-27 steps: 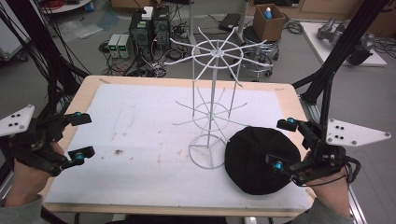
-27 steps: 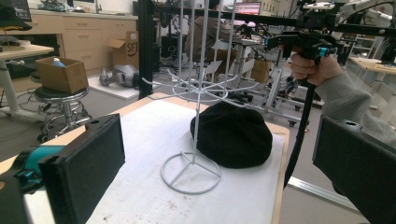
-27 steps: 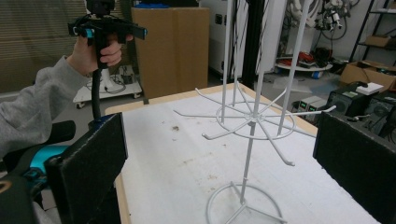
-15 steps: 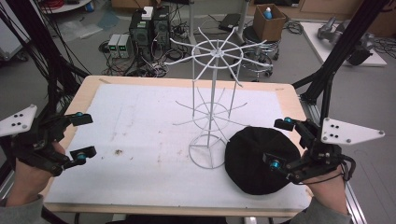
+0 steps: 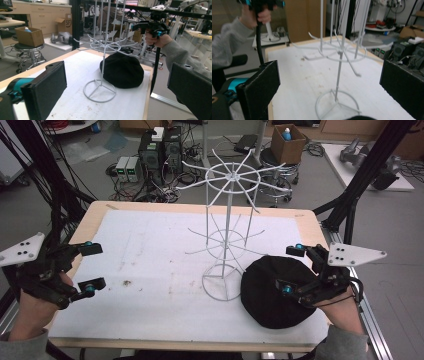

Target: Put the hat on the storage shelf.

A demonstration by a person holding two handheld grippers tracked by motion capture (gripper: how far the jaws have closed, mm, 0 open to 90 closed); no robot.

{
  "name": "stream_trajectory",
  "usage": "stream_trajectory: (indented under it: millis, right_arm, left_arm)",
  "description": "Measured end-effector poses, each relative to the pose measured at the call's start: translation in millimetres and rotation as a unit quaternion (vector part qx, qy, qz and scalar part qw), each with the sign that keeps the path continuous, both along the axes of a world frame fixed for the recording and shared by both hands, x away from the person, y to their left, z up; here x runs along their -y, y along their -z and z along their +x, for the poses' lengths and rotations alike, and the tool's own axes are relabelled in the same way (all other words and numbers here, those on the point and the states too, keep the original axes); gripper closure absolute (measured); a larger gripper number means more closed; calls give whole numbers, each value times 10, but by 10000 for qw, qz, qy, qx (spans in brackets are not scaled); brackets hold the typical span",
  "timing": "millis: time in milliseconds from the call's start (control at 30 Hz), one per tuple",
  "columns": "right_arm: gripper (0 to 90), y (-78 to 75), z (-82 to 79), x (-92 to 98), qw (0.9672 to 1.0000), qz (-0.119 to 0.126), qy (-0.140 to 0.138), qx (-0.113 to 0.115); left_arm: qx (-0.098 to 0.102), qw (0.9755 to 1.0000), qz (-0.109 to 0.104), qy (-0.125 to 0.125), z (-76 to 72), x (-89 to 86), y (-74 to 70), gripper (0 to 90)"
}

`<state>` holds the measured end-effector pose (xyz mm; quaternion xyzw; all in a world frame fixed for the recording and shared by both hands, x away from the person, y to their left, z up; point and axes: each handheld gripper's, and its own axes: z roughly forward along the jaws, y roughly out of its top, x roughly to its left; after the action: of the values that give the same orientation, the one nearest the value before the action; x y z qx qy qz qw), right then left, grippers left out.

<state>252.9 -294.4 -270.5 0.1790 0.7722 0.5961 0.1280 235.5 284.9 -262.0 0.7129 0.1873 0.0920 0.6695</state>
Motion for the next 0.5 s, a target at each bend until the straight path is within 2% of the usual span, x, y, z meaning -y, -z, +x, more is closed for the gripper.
stream_trajectory:
  millis: [67,267,300,500]
  right_arm:
    - [19,64,19,-7,9999,-124,36,-65]
    - [19,220,53,14,9995,-255,91,-157]
    - [19,295,85,32,9991,-366,120,-174]
    - [20,420,110,57,9972,-639,199,-328]
  left_arm:
    - [-1,10000,0,2,9,5,8,26]
    - [-22,10000,35,-1,23,3,22,26]
    - [-21,10000,42,1,24,3,23,26]
    - [-50,10000,49,-17,33,7,35,26]
